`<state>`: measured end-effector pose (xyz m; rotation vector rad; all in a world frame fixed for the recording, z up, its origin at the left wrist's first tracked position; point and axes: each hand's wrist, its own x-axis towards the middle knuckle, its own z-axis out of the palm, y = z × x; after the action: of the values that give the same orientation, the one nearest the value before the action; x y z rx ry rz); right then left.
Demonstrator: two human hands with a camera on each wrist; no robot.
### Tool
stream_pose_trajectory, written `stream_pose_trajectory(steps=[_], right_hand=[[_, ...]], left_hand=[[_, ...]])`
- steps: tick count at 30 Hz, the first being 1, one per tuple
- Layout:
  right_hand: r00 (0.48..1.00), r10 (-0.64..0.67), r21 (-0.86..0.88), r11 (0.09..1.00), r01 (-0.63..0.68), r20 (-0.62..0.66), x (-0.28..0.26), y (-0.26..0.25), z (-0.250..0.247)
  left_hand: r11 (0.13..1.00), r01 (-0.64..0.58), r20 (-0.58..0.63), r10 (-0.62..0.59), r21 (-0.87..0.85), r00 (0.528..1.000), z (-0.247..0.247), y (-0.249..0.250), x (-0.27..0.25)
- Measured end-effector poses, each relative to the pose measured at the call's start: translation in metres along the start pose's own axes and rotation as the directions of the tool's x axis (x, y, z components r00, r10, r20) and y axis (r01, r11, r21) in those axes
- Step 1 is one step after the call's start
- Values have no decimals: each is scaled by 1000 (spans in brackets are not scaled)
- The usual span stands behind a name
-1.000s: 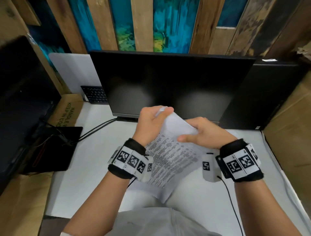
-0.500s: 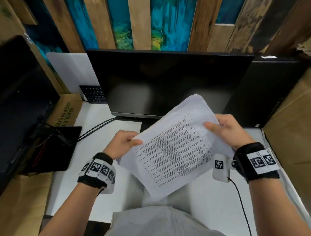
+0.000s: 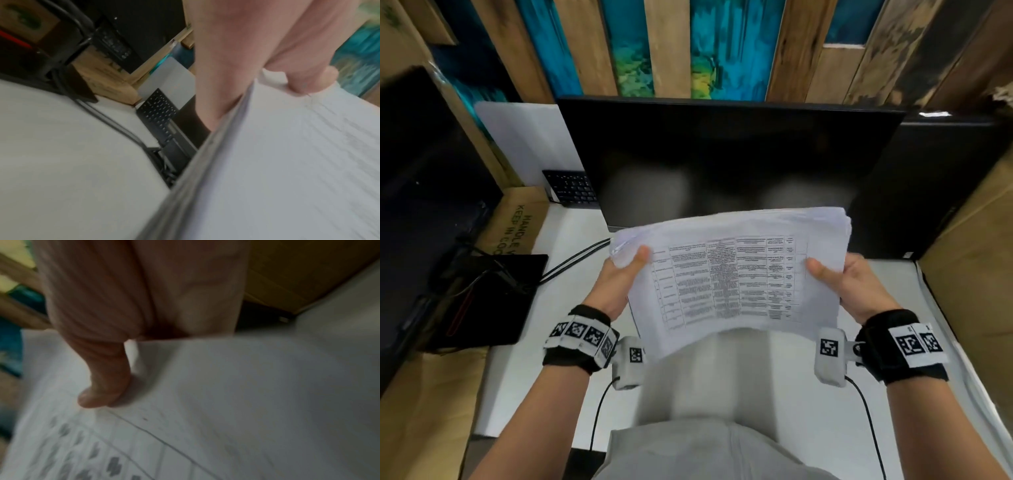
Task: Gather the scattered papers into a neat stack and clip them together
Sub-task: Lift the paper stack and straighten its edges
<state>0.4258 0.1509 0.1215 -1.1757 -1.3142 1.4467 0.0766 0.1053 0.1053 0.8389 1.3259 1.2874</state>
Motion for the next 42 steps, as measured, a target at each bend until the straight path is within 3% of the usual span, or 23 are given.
stream_pose_trajectory(steps=[2, 4, 6, 8, 11, 17, 22, 24, 26, 30, 33, 37, 40, 42], right_hand=[[997, -76, -21, 997, 76, -24, 1, -6, 2], [989, -136, 42, 989, 139, -61, -2, -10, 5], [982, -174, 1, 985, 175, -74, -4, 0, 6], [989, -148, -128, 981, 144, -23, -8, 21, 10], [999, -35, -155, 987, 33, -11, -12, 55, 16], [993, -50, -150, 988, 33, -107, -11, 57, 21], [991, -95, -234, 970, 71, -91, -10, 48, 17], [993, -83, -238, 969, 61, -84, -10, 48, 18], [996, -58, -269, 962, 37, -70, -11, 52, 16], [996, -58, -411, 911, 28, -61, -9, 52, 8], [998, -48, -644, 765, 11, -39, -4, 42, 4], [999, 7, -841, 541, 36, 48, 0, 22, 5], [984, 22, -862, 486, 144, 177, 4, 8, 24], [973, 26, -835, 520, 183, 229, 7, 2, 43]], left_hand=[[997, -78, -1, 78, 8, 997, 4, 14, 2], [992, -105, 1, 105, -64, 994, 3, 20, 2], [992, -106, 10, 107, -67, 994, -3, 10, 3], [999, -25, -69, 27, 20, 997, -8, -13, 4], [993, 35, -140, -20, 109, 990, -3, -39, 1], [999, 37, -204, -34, 8, 978, 8, -36, 1], [985, 96, -268, -133, -146, 954, 20, -36, 3], [986, 96, -271, -130, -135, 954, 18, -34, 5], [992, 103, -259, -118, -70, 959, 15, -32, 8], [988, -4, -134, 25, 154, 991, 0, -34, 16], [945, -73, -94, 108, 319, 990, 8, -28, 18], [923, -165, -109, 214, 347, 971, 27, -11, 20], [832, -341, 100, 332, 437, 938, 55, 11, 9], [767, -429, 222, 367, 477, 903, 74, 25, 0]])
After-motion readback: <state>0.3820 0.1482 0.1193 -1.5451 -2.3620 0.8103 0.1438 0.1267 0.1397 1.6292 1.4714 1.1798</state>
